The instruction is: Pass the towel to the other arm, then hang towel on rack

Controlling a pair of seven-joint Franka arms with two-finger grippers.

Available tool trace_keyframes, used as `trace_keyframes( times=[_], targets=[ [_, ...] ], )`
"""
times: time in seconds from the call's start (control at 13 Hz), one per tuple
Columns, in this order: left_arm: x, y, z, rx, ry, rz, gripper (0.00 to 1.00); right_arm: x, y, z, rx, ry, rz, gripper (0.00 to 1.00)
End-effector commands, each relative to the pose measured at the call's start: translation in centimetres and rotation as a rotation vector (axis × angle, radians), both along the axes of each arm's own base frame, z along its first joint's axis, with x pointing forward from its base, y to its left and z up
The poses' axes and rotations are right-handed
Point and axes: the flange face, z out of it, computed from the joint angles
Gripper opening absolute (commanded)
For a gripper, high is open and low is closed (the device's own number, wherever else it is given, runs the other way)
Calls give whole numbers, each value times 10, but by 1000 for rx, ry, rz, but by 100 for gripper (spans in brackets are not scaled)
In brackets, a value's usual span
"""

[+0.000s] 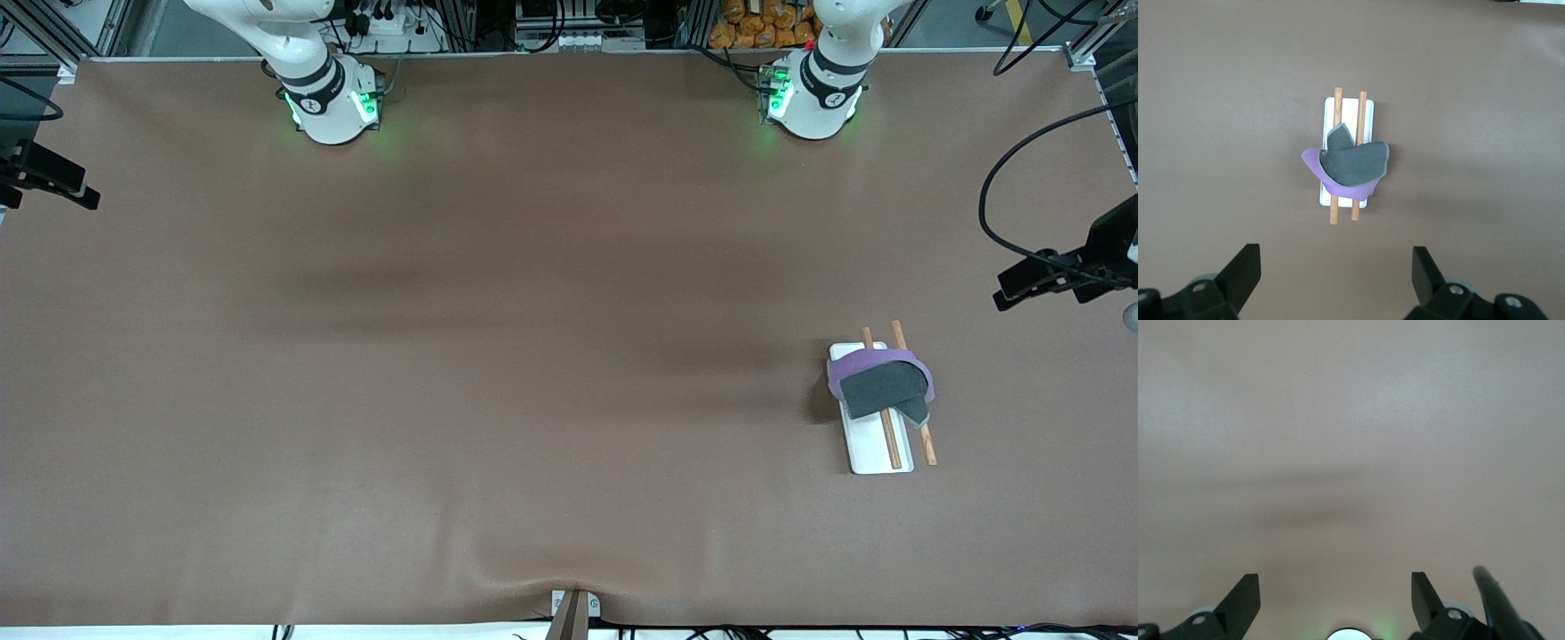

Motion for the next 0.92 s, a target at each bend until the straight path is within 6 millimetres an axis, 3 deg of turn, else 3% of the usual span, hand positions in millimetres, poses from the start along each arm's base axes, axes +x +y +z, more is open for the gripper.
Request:
trace_keyframes(
  times=[0.0,0.08,0.23,0.38,0.69,0.85],
  targets=[
    [-21,-21,34,34,-35,0,100,-4,2,3,2,7,-15,100],
    [-26,-40,36,41,-33,-15,100,-5,-1,3,2,10,-20,100],
    [-33,-39,36,66,2,-14,100,-5,0,2,2,19,-47,100],
    [-37,-52,39,71,2,-20,100,-4,5,1,0,21,-53,100],
    [-51,-55,28,49,37,-22,100,-4,7,1,0,21,-50,100],
    [-60,-48,35,49,29,-5,100,-4,7,1,-2,21,-50,100]
  ],
)
